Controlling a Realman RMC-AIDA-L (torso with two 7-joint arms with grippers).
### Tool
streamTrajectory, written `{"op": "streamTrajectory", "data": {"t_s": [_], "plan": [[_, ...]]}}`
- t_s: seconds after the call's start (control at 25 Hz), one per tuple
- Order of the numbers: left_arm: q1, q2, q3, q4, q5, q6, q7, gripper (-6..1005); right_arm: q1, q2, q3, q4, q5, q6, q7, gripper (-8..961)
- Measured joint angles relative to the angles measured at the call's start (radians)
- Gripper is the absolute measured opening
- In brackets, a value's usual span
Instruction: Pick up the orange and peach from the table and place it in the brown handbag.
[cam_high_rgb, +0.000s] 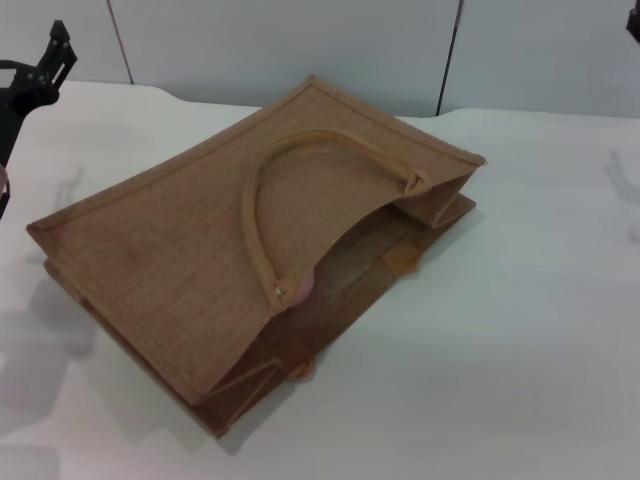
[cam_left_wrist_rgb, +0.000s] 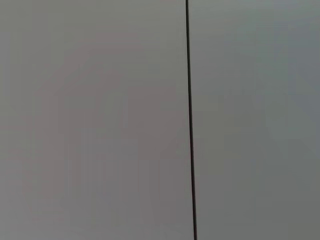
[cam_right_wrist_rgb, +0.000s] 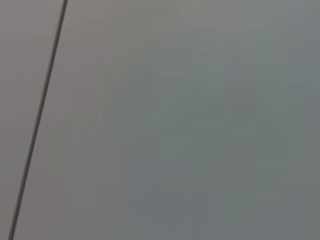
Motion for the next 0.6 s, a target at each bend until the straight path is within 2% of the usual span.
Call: {"op": "streamTrajectory", "data": {"t_s": [0.24, 0.6], "plan": [[-0.007, 0.001, 0.000, 0.000, 0.000, 0.054, 0.000, 863, 0.010, -0.001, -0.001, 0.019, 0.000, 0.005, 0.011, 888], [-0.008, 0.002, 0.000, 0.000, 0.000, 0.055, -0.004, 863, 0.016, -0.001, -0.001, 0.022, 0.000, 0.007, 0.012, 888]]}}
